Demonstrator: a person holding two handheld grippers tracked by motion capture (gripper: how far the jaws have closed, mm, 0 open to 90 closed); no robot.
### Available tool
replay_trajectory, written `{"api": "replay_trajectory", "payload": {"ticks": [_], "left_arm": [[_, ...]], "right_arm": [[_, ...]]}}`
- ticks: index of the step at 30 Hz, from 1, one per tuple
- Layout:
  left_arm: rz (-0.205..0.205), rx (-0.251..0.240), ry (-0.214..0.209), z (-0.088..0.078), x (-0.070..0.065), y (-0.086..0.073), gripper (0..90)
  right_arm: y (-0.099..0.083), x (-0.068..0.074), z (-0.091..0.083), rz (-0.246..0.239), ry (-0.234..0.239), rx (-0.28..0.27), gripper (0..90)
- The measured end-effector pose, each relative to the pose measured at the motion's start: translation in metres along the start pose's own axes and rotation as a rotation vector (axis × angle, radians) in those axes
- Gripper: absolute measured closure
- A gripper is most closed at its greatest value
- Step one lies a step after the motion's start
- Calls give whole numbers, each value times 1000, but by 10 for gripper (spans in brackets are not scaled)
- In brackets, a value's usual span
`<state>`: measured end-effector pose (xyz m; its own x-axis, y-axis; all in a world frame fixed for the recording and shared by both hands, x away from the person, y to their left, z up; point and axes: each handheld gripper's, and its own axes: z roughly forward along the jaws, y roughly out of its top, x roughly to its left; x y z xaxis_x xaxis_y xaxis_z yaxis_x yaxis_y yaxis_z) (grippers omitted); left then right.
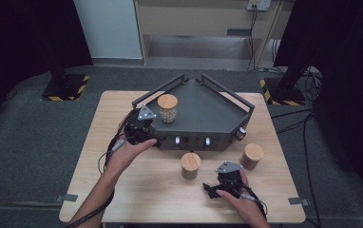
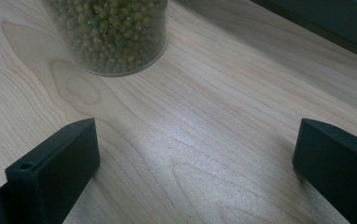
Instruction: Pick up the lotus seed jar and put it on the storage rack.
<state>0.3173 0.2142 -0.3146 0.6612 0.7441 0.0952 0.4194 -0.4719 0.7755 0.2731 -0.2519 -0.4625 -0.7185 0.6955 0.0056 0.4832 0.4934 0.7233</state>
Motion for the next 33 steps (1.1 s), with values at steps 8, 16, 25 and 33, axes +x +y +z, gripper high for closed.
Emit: {"api": "replay_trajectory", "payload": {"ticks": [8, 16, 25, 33], "left_arm": [[-19, -2, -1, 2, -3, -11, 42], [-30, -10, -3, -1, -6, -23, 41], [-52, -2, -1, -5, -5, -40, 40], [-71, 15, 10, -8, -1, -57, 36]], "right_arm": [[-1, 1, 0, 3, -5, -1, 11], [-1, 2, 0, 6, -6, -2, 11], [-1, 3, -1, 10, -10, -2, 15], [-1, 3, -1, 10, -10, -3, 15]]}}
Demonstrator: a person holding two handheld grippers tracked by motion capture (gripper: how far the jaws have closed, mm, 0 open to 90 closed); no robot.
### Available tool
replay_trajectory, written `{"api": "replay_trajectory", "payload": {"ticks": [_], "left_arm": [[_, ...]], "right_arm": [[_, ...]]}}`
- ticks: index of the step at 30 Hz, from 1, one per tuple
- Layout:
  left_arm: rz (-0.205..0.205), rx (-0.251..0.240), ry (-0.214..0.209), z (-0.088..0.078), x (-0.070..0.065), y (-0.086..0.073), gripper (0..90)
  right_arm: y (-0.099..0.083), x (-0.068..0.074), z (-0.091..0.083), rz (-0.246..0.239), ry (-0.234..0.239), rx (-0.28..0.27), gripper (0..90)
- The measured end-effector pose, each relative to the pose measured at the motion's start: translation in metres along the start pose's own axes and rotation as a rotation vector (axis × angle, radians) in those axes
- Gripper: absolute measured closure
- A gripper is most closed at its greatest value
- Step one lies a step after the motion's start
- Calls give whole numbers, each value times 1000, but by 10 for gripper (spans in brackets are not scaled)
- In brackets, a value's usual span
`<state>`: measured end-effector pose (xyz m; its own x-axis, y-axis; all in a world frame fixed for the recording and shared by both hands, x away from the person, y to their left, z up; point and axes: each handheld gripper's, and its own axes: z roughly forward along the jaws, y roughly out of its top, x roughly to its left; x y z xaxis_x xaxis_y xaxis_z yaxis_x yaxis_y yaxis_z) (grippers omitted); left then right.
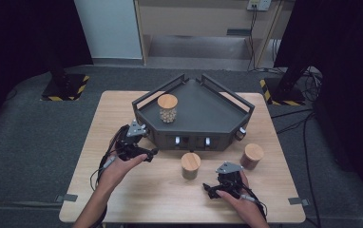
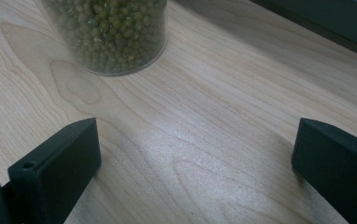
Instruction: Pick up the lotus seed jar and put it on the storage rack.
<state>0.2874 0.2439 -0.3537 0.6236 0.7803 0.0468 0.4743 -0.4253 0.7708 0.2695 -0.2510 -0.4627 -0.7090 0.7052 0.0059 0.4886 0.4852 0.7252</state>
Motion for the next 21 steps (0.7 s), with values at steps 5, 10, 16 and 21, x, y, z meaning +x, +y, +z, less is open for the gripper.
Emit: {"api": "replay_trajectory", "payload": {"ticks": [5, 10, 16, 21], "left_arm": [[-9, 12, -1, -2, 1, -9, 36], [-17, 23, -4, -3, 2, -17, 34], [-21, 38, -5, -3, 2, -27, 33], [-28, 46, -5, -3, 1, -35, 32]], "right_arm": [[0, 0, 0, 0, 0, 0, 15], [0, 0, 0, 0, 0, 0, 15], [0, 0, 0, 0, 0, 0, 15], [0, 0, 0, 0, 0, 0, 15]]}}
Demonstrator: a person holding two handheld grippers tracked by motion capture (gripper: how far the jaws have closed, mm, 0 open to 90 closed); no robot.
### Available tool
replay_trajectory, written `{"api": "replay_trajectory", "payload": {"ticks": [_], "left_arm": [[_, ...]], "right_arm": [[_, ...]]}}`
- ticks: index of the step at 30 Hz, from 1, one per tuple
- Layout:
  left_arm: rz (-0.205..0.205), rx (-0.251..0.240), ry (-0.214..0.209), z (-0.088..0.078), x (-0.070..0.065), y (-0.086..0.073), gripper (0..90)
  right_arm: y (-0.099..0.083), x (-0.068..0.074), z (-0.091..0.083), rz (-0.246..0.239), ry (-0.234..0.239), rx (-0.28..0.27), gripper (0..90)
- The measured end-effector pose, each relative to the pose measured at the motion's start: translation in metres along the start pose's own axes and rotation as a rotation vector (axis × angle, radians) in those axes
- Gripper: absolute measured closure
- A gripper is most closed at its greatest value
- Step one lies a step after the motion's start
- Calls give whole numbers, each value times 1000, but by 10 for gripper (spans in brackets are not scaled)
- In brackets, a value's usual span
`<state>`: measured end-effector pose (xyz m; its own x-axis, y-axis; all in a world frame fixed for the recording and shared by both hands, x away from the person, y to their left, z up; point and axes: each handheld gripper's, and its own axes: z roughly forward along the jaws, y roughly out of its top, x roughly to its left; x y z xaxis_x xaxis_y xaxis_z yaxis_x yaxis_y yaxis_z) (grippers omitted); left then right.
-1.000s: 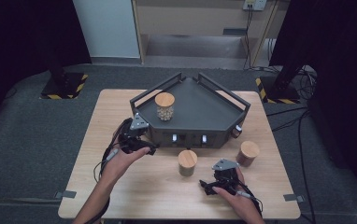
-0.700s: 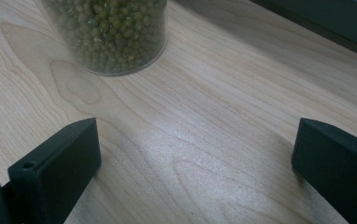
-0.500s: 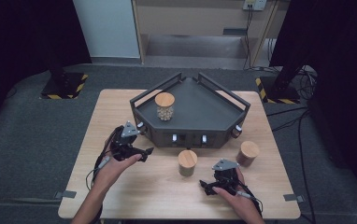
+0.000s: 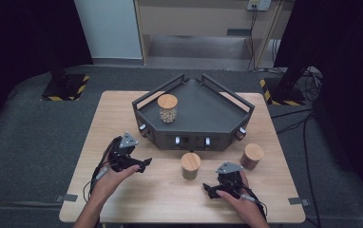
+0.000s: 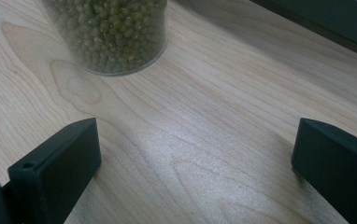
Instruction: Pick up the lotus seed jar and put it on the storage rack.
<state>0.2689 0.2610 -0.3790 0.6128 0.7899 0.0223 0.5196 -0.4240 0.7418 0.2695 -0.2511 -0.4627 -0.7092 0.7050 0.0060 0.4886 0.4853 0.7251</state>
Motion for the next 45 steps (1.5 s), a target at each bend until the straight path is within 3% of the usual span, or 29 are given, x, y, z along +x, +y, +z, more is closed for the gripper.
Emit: {"api": "replay_trajectory", "payload": {"ticks": [17, 31, 41, 45], "left_arm": [[-36, 21, 7, -2, -4, -35, 31], [-96, 33, 15, -2, 0, -72, 31], [-111, 41, 51, -5, -2, -100, 31], [-118, 40, 46, -2, -1, -106, 28]], "right_arm": [[0, 0, 0, 0, 0, 0, 15], [0, 0, 0, 1, 1, 0, 15], [0, 0, 0, 0, 1, 0, 15], [0, 0, 0, 0, 0, 0, 15]]}}
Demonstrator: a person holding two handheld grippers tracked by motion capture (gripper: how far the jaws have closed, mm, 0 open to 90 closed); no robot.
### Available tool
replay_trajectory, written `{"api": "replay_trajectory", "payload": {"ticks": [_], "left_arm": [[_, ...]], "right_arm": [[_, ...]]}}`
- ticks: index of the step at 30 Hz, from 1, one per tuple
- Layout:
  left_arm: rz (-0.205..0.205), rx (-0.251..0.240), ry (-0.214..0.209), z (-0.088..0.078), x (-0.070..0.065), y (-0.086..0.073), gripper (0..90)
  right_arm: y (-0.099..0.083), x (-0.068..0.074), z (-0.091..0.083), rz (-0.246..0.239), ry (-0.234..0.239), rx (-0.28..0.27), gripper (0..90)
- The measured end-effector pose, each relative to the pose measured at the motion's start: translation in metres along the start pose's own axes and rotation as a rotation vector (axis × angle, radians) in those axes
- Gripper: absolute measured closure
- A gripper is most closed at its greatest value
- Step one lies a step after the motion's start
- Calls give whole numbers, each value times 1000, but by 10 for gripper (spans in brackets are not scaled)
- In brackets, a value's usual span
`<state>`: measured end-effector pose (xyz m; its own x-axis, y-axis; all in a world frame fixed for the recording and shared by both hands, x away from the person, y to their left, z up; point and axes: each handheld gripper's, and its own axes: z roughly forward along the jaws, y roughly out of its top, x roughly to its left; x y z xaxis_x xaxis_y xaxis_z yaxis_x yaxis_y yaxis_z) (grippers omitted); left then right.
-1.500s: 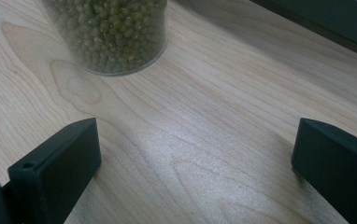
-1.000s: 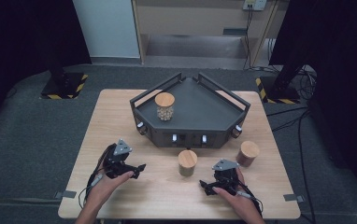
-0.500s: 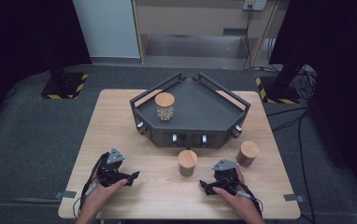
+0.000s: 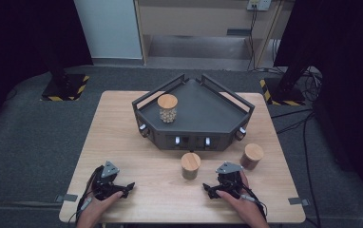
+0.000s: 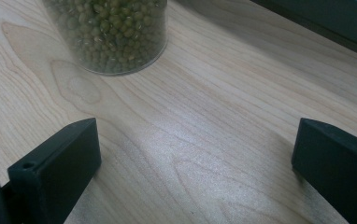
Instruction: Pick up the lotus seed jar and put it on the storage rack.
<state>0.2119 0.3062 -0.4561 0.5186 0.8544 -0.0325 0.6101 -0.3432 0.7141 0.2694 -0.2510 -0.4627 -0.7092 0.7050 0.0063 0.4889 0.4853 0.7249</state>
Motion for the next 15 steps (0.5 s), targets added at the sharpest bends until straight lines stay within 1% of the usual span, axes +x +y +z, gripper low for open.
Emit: {"api": "replay_trajectory", "payload": {"ticks": [2, 4, 6, 9, 15], "left_arm": [[3, -2, 4, 0, 0, 0, 26], [-2, -9, 6, 0, 0, -2, 25], [4, -11, 9, -1, 0, -4, 23], [34, 2, 19, -1, -3, -3, 19], [36, 3, 23, -1, -4, -3, 11]], "right_arm": [[0, 0, 0, 0, 0, 0, 15], [0, 0, 0, 0, 0, 0, 14], [0, 0, 0, 0, 0, 0, 15], [0, 0, 0, 0, 0, 0, 14], [0, 0, 0, 0, 0, 0, 14]]}}
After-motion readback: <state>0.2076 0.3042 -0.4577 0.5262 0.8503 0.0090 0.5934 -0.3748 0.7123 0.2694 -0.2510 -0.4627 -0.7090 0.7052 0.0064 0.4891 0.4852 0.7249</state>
